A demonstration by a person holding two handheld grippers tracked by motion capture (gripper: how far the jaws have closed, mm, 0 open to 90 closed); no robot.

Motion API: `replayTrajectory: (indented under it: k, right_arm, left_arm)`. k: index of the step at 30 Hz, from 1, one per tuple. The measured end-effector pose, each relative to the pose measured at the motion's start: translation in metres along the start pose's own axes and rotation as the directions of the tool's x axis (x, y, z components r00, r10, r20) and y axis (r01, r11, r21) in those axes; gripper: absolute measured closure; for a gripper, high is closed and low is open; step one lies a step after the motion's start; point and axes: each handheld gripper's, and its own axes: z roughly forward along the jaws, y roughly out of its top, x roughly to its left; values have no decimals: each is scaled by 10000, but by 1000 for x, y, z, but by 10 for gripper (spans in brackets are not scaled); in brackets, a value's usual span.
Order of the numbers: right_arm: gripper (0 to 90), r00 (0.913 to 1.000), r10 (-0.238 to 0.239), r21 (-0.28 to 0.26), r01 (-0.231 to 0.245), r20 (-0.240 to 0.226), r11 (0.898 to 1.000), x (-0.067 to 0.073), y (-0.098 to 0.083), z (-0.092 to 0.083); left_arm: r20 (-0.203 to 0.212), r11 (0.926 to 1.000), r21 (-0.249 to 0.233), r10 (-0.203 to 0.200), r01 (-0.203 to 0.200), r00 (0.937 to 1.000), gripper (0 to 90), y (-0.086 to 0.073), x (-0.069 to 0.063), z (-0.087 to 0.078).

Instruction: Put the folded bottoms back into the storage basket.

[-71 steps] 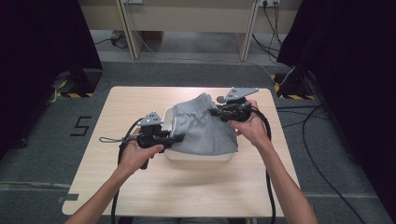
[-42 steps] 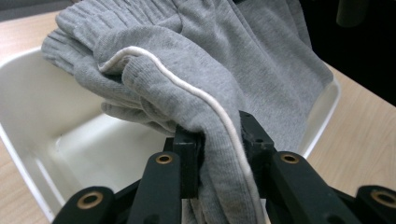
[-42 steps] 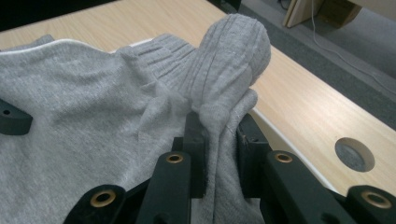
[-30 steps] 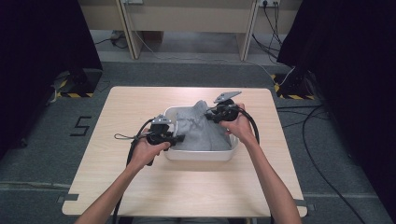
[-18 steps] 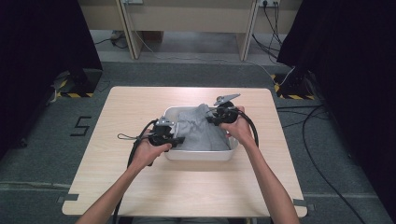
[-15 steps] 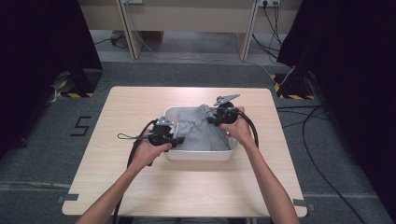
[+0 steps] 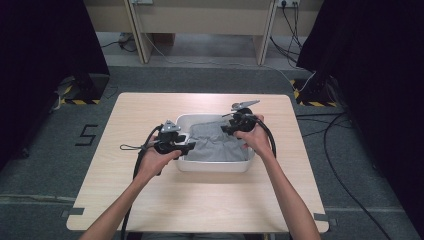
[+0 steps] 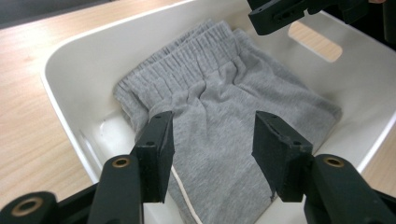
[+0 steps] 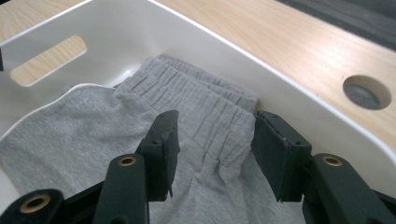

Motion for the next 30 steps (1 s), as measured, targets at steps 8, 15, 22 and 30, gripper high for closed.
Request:
replayTrajectory:
  k: [8,15,22,30]
  right_arm:
    - [431,9988,-377,-246,384,308,9990,10,1,-11]
    - [398,9989,-472,-715,476,73,9963,18,-3,-27]
    - [372,9986,-524,-920,532,106,9943,23,-10,-42]
    - [366,9984,-565,-1201,570,74,9911,26,-18,-57]
  left_arm:
    - [63,9999,-60,108,-107,9999,403,0,-8,-5]
    - [38,9995,-284,-116,117,9999,291,0,-13,-13]
    - [77,9988,-477,-105,109,9999,244,-1,-15,-24]
    - [231,9985,-529,-97,110,9997,224,-6,-16,-35]
